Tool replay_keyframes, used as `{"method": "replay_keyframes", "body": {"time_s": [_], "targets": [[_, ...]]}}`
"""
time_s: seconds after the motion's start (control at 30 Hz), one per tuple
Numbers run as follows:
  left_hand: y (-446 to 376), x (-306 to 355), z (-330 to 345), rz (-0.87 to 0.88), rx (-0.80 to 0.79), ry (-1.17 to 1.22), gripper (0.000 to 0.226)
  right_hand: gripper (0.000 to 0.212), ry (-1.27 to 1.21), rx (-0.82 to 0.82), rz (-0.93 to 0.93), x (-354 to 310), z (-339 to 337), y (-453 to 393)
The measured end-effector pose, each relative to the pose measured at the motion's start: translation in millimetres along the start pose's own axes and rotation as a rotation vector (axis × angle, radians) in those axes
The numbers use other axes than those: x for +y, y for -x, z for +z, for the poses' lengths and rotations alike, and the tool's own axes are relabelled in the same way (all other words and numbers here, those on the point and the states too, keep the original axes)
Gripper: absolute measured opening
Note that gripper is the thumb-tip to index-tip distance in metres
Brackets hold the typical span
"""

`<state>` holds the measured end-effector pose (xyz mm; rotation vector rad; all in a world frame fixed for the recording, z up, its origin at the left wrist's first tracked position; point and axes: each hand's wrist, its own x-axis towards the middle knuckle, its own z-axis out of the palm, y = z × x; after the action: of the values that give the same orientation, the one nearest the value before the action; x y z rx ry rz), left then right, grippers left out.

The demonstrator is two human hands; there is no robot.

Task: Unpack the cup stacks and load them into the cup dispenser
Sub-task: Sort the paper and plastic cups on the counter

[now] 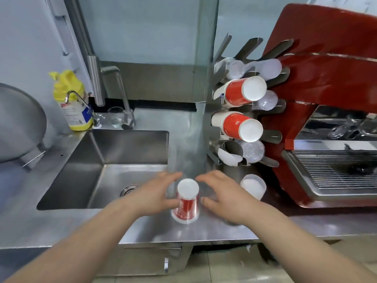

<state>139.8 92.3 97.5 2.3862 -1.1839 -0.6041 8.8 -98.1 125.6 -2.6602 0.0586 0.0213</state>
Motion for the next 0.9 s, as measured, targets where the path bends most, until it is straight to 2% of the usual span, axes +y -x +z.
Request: {"method": "replay_keyframes", "body": {"time_s": [0.23, 0.4, 0.7, 0.9], "targets": [[-11.4, -7.6, 49.9, -0.175, 0.101, 0.246, 0.104, 0.067, -0.131, -0.036, 0.031, 4.6, 24.1, -19.2], [-18.7, -3.0, 71.3, -0.205, 0.189, 0.361, 0.071, 0.077, -0.182, -0.089, 0.043, 10.1, 36.8, -31.4], [-19.3, 8.5, 78.5, -0.303, 0.263, 0.439, 0.066, 0.059, -0.232, -0.057, -0.002, 18.0, 29.0, -36.6], [-13.4, 10.4, 72.7, -0.285, 0.289, 0.424, 0.062, 0.071, -0.251, -0.051, 0.019, 16.9, 25.3, -35.1]]}}
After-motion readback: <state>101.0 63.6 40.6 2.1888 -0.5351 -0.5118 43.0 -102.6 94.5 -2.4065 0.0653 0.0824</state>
